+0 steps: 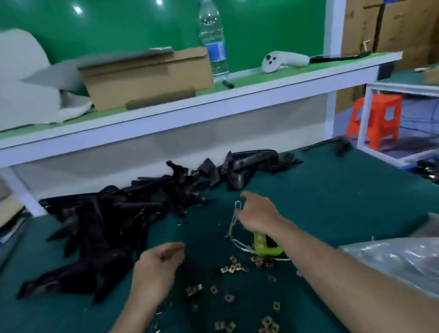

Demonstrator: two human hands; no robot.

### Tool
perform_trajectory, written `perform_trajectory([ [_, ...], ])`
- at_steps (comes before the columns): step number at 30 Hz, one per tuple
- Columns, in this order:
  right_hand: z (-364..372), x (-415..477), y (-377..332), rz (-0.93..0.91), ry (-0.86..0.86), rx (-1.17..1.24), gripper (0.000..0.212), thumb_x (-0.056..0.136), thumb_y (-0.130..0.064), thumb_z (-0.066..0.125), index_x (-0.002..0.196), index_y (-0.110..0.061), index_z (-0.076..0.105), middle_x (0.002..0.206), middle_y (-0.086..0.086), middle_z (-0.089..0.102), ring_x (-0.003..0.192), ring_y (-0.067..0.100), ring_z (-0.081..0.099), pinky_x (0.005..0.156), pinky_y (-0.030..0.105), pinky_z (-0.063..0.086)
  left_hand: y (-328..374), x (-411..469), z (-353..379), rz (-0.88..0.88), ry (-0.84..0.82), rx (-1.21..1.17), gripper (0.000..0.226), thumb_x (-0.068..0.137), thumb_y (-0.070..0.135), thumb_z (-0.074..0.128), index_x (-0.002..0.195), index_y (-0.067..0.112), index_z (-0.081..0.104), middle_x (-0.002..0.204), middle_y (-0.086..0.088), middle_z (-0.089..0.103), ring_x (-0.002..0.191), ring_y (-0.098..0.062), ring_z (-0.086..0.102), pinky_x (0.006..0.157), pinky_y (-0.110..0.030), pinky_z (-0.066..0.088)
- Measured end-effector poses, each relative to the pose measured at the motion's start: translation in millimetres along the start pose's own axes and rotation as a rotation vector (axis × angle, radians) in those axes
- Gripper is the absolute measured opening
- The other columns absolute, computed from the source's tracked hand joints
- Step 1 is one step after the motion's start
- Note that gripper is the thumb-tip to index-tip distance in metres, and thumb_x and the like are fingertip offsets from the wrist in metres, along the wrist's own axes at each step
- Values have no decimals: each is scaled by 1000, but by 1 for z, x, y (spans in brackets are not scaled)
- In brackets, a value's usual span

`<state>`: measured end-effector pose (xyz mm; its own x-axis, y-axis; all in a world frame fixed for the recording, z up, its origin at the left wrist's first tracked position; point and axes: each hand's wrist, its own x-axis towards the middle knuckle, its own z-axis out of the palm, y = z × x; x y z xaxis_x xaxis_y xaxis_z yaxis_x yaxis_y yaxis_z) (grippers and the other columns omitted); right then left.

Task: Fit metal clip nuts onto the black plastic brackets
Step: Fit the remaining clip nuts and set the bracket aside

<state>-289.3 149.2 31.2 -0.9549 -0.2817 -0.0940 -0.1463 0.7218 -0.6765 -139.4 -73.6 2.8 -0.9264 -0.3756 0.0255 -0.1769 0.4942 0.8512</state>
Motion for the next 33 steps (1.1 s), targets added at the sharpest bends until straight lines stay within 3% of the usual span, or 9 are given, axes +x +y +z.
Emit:
perform_trajectory([
  [3, 20, 28, -28, -10, -51, 67, 74, 101, -30, 53, 160, -25, 9, 81, -5, 51, 55, 15, 48, 54, 32, 47, -3, -17, 4, 14, -163, 113, 25, 83, 39, 76, 90, 61, 69, 98, 36, 71, 97, 15, 64, 91, -11, 48],
  [5, 29, 46, -48, -29, -30, 127, 77, 101, -33, 55, 160, -29, 6, 85, -1, 61, 50, 14, 50, 48, 30, 39, 1, -27, 10, 99, -255, 259, 30, 75, 53, 73, 101, 66, 65, 105, 49, 57, 102, 26, 51, 90, -2, 39],
  [9, 39, 98, -75, 177, 150, 426, 74, 95, -46, 59, 155, -16, 26, 118, 9, 63, 90, 29, 65, 68, 38, 51, 4, -34, 15, 170, -225, 339, 29, 82, 41, 78, 109, 51, 74, 132, 38, 47, 125, 10, 40, 111, -18, 34],
  [12, 45, 132, -76, 373, 135, 734, 50, 97, -40, 61, 133, -5, 55, 94, 9, 65, 77, 24, 62, 64, 33, 51, -1, -36, 17, 210, -178, 279, 17, 86, 34, 75, 97, 47, 79, 121, 36, 62, 117, 14, 48, 100, -10, 39],
  [17, 47, 153, -66, 368, 114, 804, 32, 99, -6, 52, 130, -1, 59, 81, 16, 70, 56, 21, 55, 41, 23, 38, -10, -33, 23, 300, -122, 274, 17, 88, 25, 75, 98, 37, 81, 100, 36, 69, 102, 22, 48, 88, 1, 35],
  [22, 19, 96, -71, 277, 146, 853, 15, 88, -10, 58, 94, -3, 70, 60, 7, 69, 41, 16, 49, 38, 22, 31, -16, -28, 22, 326, -102, 277, 24, 90, 17, 72, 103, 35, 80, 102, 30, 68, 97, 24, 50, 89, 6, 28],
  [27, 11, -22, -51, 142, -103, 1207, 14, 90, -10, 64, 96, -3, 75, 82, 10, 72, 65, 18, 57, 59, 29, 40, -12, -34, 22, 295, -3, 182, 31, 87, 2, 75, 93, 31, 81, 84, 50, 55, 98, 24, 55, 84, 6, 35],
  [30, 12, -80, -47, 19, -144, 977, 17, 83, -4, 74, 97, -14, 78, 88, 4, 71, 76, 16, 60, 75, 30, 44, -12, -37, 23, 284, 76, 131, 34, 87, -3, 72, 91, 29, 82, 86, 48, 57, 93, 29, 54, 81, 7, 36],
  [33, 26, -108, -48, -24, -21, 892, 25, 80, 13, 69, 90, -10, 76, 66, -1, 61, 64, 15, 56, 58, 24, 44, -12, -40, 23, 266, 77, 109, 33, 88, -2, 70, 95, 28, 82, 93, 34, 66, 89, 28, 55, 78, 6, 37],
])
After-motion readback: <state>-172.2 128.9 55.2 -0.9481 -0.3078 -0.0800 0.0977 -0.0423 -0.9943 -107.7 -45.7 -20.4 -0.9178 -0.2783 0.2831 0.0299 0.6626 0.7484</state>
